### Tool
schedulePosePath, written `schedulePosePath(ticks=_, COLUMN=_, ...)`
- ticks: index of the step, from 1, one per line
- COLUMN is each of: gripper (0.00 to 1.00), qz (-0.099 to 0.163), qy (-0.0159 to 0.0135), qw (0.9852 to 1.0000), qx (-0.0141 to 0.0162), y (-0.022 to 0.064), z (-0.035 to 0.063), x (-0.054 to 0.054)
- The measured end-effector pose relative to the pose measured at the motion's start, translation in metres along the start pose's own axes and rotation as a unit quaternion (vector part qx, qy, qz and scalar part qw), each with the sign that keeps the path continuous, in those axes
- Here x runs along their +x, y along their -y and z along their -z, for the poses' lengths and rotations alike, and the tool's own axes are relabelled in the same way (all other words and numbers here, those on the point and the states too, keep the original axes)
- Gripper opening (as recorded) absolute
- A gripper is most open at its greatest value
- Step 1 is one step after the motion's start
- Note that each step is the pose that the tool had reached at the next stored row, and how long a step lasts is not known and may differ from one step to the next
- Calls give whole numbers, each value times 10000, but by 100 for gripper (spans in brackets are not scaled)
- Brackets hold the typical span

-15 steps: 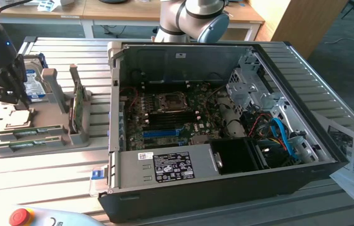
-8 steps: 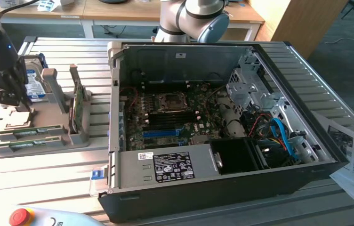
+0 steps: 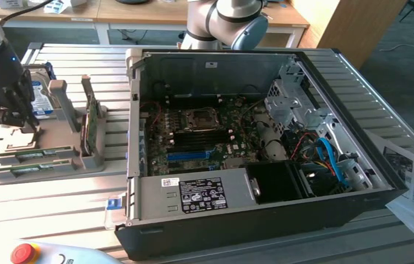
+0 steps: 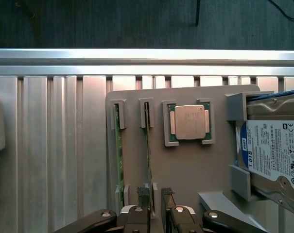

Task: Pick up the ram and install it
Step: 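Pick up the ram and move it above insertion slot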

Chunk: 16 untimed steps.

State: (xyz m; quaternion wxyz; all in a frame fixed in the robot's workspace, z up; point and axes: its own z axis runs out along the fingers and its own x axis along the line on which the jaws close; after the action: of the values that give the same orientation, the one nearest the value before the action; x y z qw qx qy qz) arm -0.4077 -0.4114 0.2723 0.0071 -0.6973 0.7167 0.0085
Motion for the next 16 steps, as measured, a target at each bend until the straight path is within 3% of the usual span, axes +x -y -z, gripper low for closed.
schedulePosePath(ticks=16, gripper=24, qz=0, qy=0, qw=10000, qx=0, y=-1, z=-128, x=3)
